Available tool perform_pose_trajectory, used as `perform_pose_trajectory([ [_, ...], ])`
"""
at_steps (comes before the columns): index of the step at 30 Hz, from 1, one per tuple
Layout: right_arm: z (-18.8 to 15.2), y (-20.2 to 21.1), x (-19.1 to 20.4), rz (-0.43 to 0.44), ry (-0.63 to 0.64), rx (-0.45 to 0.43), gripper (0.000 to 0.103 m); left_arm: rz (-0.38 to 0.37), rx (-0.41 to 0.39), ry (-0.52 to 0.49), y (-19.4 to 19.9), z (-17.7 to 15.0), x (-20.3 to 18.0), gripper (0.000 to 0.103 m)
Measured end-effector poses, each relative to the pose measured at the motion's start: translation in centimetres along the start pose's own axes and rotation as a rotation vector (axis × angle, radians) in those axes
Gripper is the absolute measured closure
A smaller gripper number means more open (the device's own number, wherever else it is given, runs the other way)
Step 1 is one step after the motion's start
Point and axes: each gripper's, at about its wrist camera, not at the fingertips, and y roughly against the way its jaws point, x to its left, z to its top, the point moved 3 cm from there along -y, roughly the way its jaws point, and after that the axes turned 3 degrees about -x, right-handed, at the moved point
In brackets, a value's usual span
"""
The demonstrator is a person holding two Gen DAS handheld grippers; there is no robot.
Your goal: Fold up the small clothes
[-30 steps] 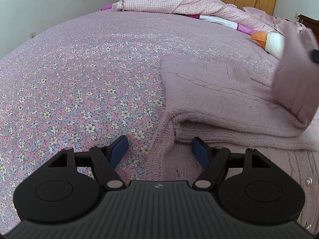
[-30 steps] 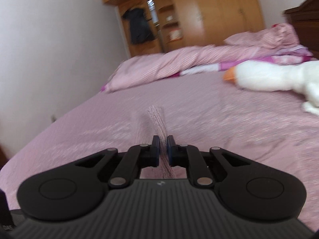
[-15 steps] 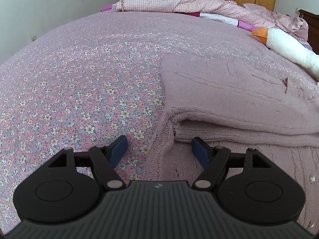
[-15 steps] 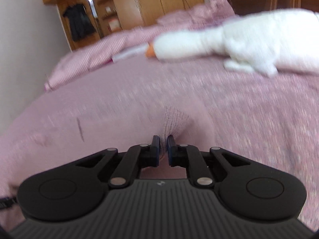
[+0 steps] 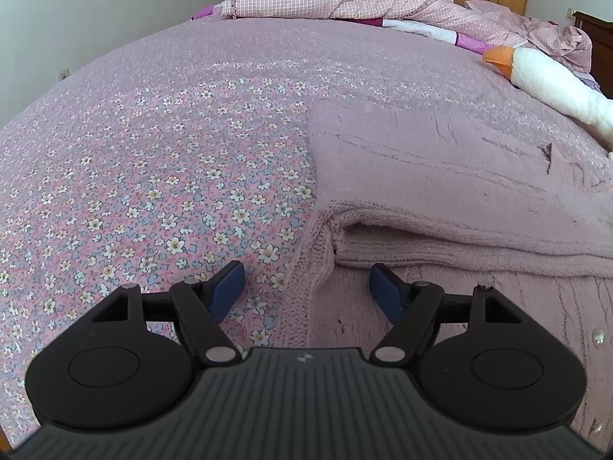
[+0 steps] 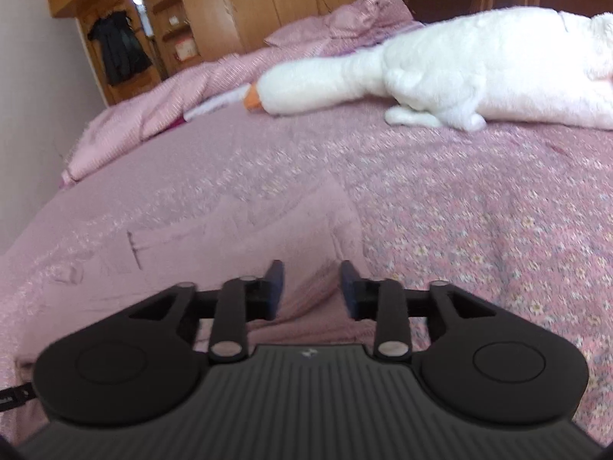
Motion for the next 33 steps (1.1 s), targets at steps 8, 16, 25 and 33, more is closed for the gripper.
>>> perform_pose_trajectory([
  [8, -1.7, -3.2, -0.3, 0.034, 0.108, 0.106, 0.057, -0.021, 0.047, -0.018, 1.5, -0.3, 0.4, 0.024],
  [16, -1.2, 1.7, 0.2, 0.176, 0.188, 0.121, 0.053, -0.089, 0.094, -0.097, 4.8, -1.2, 0.1, 0.02],
  [25, -3.0, 8.3, 0.3, 0.326, 0.3, 0.202, 0.05, -0.156, 0.074, -0.246, 10.5, -3.1, -1.8, 0.009],
  [33, -6.9, 13.2, 1.2, 0.393, 0.502, 0.268, 0.037, -0.192, 0.098, -0.398, 13.9, -6.8, -3.1, 0.006],
])
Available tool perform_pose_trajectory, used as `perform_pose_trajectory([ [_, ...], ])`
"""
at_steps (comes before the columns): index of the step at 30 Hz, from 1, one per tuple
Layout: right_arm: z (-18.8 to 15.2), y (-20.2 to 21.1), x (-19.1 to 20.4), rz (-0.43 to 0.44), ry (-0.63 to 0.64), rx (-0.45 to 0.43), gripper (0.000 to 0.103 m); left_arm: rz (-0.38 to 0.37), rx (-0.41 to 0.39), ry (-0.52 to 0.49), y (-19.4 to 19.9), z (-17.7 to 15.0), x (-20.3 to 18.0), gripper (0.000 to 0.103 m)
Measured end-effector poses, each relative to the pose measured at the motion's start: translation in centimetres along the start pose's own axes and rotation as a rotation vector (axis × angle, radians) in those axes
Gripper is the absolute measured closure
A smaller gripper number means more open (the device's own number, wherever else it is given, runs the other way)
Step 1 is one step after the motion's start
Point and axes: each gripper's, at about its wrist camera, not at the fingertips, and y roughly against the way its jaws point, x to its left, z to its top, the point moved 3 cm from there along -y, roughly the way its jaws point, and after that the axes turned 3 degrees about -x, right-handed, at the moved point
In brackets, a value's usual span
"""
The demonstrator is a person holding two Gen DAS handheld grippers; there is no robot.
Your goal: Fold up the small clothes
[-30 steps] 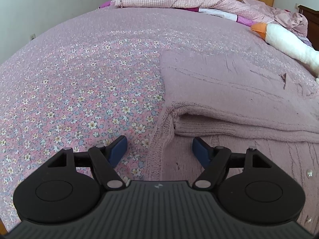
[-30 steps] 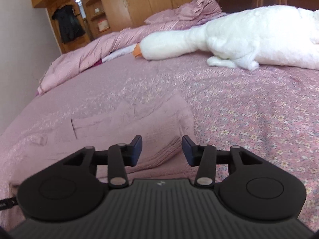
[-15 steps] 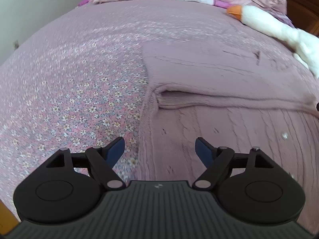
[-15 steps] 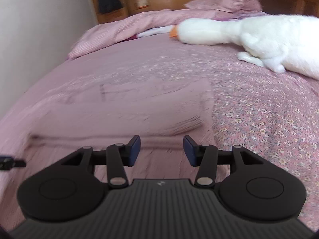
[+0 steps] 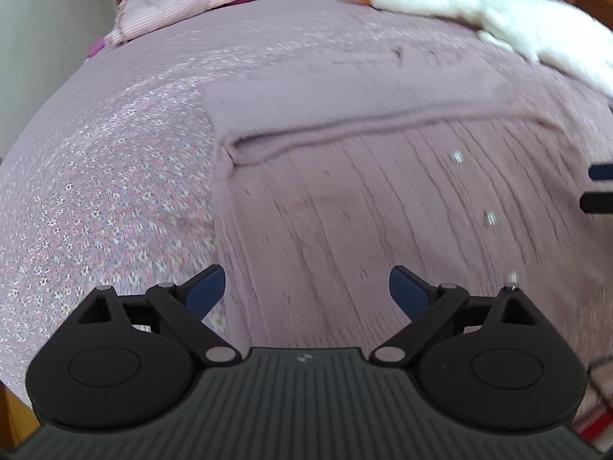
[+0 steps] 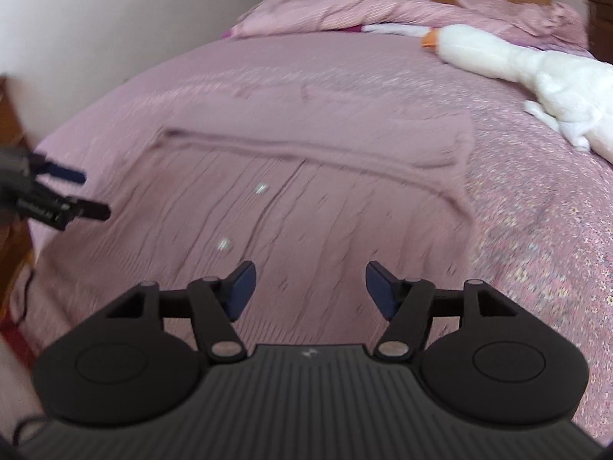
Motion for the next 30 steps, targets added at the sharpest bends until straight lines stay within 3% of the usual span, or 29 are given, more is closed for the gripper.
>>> perform_pose_trajectory([
  [14, -4.1, 0.9, 3.2, 0.052, 0.255, 0.203, 0.037, -0.069, 0.054, -0.304, 2.0, -5.2, -3.1, 0.006],
  [18, -5.0, 0.6, 4.0, 0.028, 0.358, 0.256, 0.038, -0.032, 0.086, -0.408, 1.1, -6.2, -4.0, 0.006],
  [30, -5.5, -1.4, 5.0, -0.079, 0.451, 0.225, 0.039, 0.065, 0.006, -0.445, -1.2, -5.7, -5.1, 0.008],
])
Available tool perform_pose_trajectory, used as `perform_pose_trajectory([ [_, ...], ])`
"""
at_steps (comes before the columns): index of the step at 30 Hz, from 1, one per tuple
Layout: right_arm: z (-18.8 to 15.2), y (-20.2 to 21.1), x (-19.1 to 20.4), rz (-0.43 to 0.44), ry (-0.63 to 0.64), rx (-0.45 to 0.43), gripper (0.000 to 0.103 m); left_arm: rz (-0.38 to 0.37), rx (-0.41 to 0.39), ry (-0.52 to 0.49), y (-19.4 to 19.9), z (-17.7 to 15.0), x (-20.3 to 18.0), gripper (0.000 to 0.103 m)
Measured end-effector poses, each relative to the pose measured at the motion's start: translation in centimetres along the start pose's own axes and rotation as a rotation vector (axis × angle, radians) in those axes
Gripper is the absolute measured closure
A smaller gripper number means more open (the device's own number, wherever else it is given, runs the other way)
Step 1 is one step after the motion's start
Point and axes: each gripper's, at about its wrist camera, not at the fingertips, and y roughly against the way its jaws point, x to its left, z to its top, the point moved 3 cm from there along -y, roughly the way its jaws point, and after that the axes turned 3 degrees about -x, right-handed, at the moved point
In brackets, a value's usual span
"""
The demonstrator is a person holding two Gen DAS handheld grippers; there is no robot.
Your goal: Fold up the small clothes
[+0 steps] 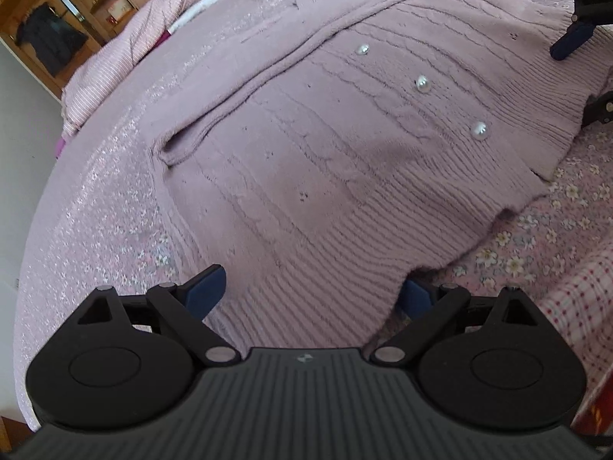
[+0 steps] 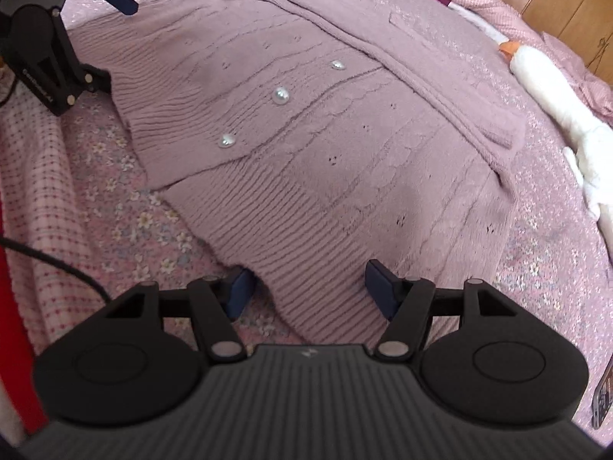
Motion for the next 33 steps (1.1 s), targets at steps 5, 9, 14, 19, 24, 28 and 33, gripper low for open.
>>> perform_pose_trajectory([
  [5, 0.0, 0.0, 0.3, -0.012, 0.016, -0.039, 0.06, -0.01, -0.028, 0.039, 0.2, 0.3, -0.5, 0.044],
  [9, 0.2, 0.0, 0.0, -0.075, 0.023, -0.056, 0.088, -0.016, -0.044, 0.078, 0.3, 0.6, -0.6, 0.077],
  [14, 1.0, 1.4, -0.8, -0.101, -0.029, -0.12, 0.091, -0.016, -0.083, 0.166, 1.2, 1.4, 0.3, 0.09],
  [19, 2.4, 3.2, -2.0, -0.15, -0.072, -0.208, 0.092, 0.009, -0.137, 0.251, 3.0, 2.5, 1.9, 0.092],
  [24, 3.9, 4.2, -3.1, -0.198, -0.106, -0.287, 0.093, 0.035, -0.186, 0.309, 4.3, 4.0, 3.4, 0.097],
  [28, 5.0, 4.4, -4.1, -0.247, -0.133, -0.341, 0.093, 0.059, -0.227, 0.331, 4.9, 5.4, 4.5, 0.097],
  [33, 6.6, 4.1, -6.1, -0.291, -0.176, -0.391, 0.093, 0.1, -0.279, 0.354, 4.8, 7.8, 6.2, 0.098],
])
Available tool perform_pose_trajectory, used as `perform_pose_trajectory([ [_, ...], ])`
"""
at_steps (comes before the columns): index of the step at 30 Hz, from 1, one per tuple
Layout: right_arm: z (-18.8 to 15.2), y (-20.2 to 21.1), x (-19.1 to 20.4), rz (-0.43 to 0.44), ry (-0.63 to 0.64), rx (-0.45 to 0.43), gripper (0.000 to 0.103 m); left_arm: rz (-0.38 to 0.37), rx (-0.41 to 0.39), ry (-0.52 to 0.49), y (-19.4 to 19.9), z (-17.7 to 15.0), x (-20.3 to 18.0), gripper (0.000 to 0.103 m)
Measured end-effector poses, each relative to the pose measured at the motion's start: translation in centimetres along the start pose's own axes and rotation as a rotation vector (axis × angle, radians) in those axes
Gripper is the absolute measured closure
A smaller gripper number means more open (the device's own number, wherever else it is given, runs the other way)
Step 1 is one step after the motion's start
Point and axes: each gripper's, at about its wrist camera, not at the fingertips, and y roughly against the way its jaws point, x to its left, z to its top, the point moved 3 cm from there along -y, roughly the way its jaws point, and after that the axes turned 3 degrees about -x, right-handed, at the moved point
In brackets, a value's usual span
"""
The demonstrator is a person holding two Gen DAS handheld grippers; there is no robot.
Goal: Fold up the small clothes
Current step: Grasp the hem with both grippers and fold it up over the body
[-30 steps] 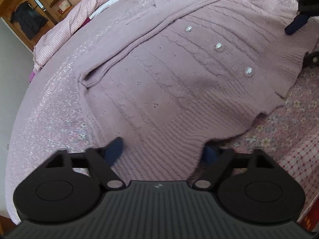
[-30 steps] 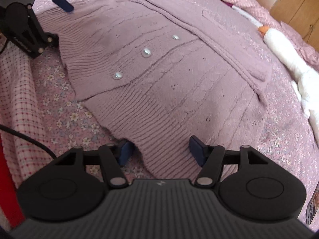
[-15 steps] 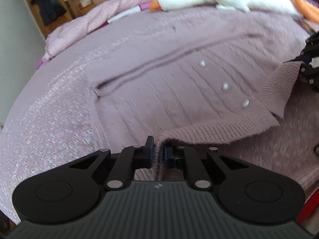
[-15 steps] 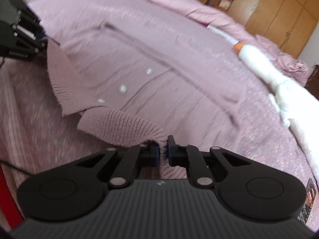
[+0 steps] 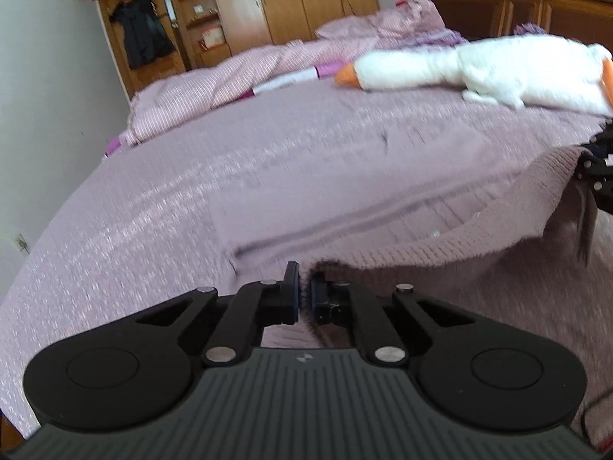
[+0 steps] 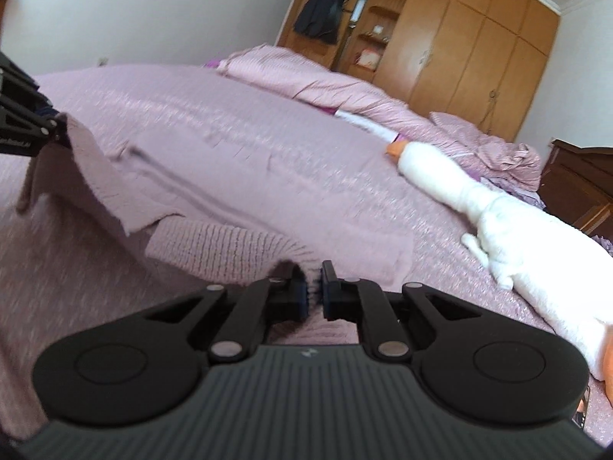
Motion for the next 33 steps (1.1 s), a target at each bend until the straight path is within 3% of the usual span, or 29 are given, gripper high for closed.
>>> perform_pose_trajectory([
  [10, 4.3, -3.8, -2.8, -0.099, -0.029, -0.116, 0.093, 0.077, -0.137, 0.035, -3.3, 6.7, 1.7, 0.098],
  [17, 7.4, -9.1, -4.3, -0.155, 0.016, -0.17, 0.093, 0.143, -0.193, 0.056, -8.8, 11.7, 2.8, 0.098],
  [25, 7.3, -17.2, -4.7, -0.168, 0.071, -0.116, 0.093, 0.163, -0.114, 0.112, -19.2, 13.7, 3.7, 0.098],
  [33, 3.9, -25.2, -3.8, -0.124, 0.077, 0.048, 0.092, 0.169, 0.027, 0.082, -30.1, 11.6, 3.5, 0.097],
])
